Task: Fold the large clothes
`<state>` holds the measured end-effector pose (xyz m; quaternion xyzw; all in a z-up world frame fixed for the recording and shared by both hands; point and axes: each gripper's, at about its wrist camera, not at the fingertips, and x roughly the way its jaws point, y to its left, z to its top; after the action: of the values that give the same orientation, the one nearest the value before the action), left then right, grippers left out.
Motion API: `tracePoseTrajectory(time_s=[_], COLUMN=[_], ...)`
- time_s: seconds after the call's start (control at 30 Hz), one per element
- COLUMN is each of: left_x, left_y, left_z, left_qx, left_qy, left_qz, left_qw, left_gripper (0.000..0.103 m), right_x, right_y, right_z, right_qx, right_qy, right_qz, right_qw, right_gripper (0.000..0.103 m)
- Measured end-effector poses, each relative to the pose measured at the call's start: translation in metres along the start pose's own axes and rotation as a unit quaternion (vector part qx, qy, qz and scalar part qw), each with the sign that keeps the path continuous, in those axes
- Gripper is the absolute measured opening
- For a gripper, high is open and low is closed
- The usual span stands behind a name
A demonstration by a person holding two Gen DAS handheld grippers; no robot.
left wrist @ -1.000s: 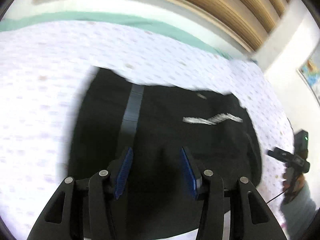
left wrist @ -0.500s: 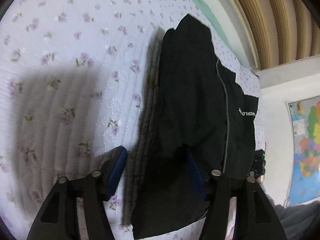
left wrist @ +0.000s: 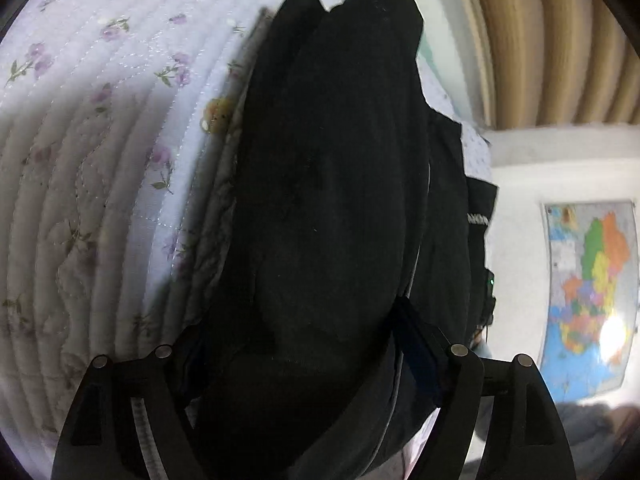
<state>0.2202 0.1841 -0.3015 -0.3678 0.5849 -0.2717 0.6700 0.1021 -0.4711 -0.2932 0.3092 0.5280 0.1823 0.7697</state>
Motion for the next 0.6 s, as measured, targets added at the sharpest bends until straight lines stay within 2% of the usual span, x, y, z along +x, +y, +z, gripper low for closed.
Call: tracePoseTrajectory(time_s=[0.1, 0.2, 0.27, 0.3, 0.37, 0.47, 0.53, 0.6], left_x=[-0.001, 0.003, 0.003, 0.003, 0.004, 0.002, -0.001, -0.006], left_y=[-0.002, -0.004, -0.008, -0.015, -0.034, -0.074, -0.102, -0.13], left_z=[-0.004, -0.008, -0.005, -0.007, -0.013, -0.021, -0.026, -0.033], left_qx=[-0.03, -0.079, -0.079, -0.069, -0.043, 0.031, 0.063, 0.093], left_qy=[-0.017, -0.033, -0.04, -0.047, -0.062, -0.072, -0.074, -0.076], left_qz=[0.016, 0.031, 0.048, 0.058, 0.079, 0.11, 0.1, 0.083], left_qw=[0.9993, 0.9958, 0.9949, 0.9948, 0.994, 0.9908, 0.9902, 0.9893], left_gripper=[0.081, 0.079, 0.068, 0.064, 0.051, 0.04, 0.037, 0.035], right_x=[0.001, -0.005, -0.008, -0.01, -0.014, -0.024, -0.031, -0.044], right_y=[0.002, 0.006, 0.014, 0.019, 0.036, 0.063, 0.083, 0.094], right_z=[-0.002, -0.009, -0.015, -0.018, -0.02, -0.024, -0.027, -0.031], right_qx=[0.012, 0.014, 0.001, -0.006, -0.022, -0.06, -0.076, -0.075], right_qy=[-0.013, -0.042, -0.06, -0.067, -0.078, -0.083, -0.092, -0.112], right_qz=[-0.022, -0.048, -0.064, -0.069, -0.077, -0.068, -0.042, 0.009], right_qw=[1.0, 0.998, 0.996, 0.995, 0.994, 0.992, 0.992, 0.991], right_gripper=[0.103, 0.091, 0.08, 0.077, 0.066, 0.06, 0.057, 0.057])
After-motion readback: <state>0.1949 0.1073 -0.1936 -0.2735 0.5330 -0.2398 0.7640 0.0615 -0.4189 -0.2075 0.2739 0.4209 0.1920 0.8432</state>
